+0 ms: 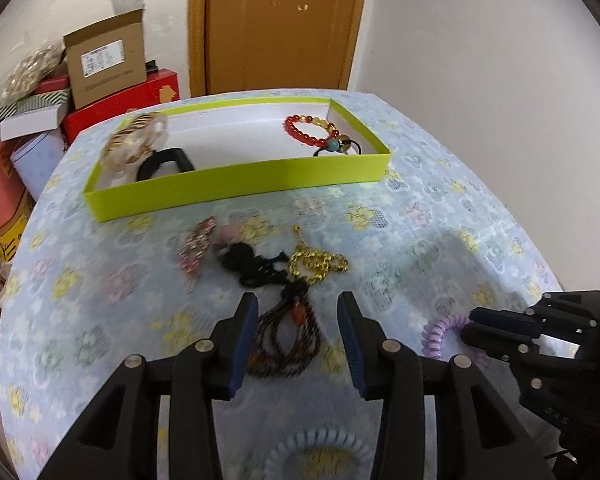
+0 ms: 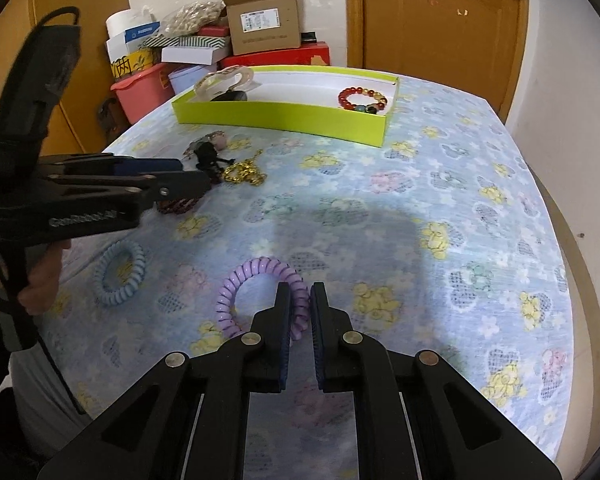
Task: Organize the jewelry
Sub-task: 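Grasp the lilac coil hair tie with the right gripper while the left grasps the beaded necklace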
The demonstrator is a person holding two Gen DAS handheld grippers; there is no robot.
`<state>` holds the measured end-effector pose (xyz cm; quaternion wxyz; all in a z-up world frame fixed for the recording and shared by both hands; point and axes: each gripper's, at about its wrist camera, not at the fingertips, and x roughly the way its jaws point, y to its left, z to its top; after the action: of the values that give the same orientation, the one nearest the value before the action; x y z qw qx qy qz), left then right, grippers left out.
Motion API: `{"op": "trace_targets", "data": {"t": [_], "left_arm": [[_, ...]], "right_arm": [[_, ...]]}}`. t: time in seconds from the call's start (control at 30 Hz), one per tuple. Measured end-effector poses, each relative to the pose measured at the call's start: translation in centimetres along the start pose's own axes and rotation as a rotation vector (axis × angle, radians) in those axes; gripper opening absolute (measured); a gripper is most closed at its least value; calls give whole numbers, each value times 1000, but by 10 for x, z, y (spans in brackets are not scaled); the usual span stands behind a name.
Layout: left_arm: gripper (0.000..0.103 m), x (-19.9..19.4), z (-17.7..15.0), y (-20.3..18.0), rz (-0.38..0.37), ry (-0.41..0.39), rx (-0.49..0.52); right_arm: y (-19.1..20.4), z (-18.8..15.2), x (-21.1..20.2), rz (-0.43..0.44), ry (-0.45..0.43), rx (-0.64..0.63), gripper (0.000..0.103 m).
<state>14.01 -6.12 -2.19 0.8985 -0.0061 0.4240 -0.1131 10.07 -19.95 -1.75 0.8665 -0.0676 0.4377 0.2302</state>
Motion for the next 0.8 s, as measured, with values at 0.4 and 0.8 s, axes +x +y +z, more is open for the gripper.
{"op": "trace_targets", "data": {"t": [0.4, 0.8], "left_arm": [[14, 15, 2, -9, 81, 36, 54], [13, -33, -4, -4, 38, -39, -6]], "right_arm": [[-5, 1, -1, 9, -9, 18, 9], [-2, 4, -31, 13, -74, 34, 9]]}}
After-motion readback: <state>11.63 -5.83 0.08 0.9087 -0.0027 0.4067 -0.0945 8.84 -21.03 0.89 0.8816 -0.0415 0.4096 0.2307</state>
